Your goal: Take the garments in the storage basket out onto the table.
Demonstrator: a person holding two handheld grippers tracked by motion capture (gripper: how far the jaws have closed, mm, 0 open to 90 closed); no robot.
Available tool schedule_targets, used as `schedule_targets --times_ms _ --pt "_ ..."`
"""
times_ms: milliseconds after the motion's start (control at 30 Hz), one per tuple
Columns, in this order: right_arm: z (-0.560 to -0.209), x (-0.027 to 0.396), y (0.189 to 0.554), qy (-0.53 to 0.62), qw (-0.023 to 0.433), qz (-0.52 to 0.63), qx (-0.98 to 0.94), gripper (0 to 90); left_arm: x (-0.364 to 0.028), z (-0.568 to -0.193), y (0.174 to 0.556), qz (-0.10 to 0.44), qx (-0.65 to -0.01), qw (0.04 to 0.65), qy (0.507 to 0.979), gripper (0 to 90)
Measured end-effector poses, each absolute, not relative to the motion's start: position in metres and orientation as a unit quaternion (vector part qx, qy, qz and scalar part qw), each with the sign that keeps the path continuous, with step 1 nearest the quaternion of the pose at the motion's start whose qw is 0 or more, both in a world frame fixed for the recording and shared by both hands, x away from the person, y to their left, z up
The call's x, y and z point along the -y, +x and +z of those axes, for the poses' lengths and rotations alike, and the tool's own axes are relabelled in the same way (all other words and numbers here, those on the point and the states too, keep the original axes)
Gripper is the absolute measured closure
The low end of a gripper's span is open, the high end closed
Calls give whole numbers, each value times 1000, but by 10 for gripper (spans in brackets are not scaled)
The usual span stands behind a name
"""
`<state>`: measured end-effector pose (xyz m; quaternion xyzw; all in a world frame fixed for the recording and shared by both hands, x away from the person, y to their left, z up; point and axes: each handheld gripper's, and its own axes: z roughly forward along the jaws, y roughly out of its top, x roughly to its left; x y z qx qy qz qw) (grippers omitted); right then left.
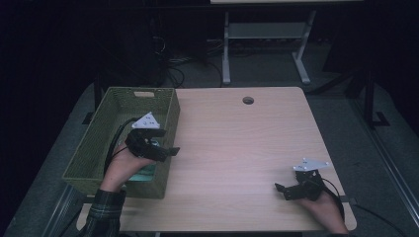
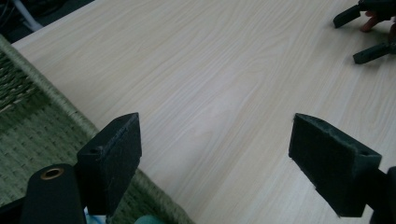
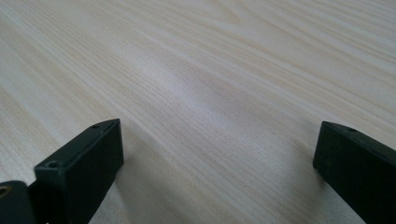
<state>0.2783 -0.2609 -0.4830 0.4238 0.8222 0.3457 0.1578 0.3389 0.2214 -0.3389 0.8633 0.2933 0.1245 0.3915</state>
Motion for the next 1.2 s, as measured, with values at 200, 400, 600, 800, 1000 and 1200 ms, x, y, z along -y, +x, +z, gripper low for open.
schedule_targets --times_ms 200,400,600,800,1000,1200 --pt "-483 261 278 424 158 346 -822 15 -229 -338 339 127 -302 387 862 166" --pt "-483 261 278 424 158 346 -822 15 -240 -337 340 136 -313 385 858 166" --pt "-483 261 278 424 158 346 -822 15 -248 -335 339 140 -323 385 853 168" --pt "-483 261 278 424 158 346 -822 15 -258 -334 339 145 -330 384 850 168" --pt "-483 261 278 424 158 346 -822 15 -265 -333 339 148 -336 378 850 168" --pt "-483 261 278 424 158 346 -822 14 -273 -334 340 153 -343 374 848 169"
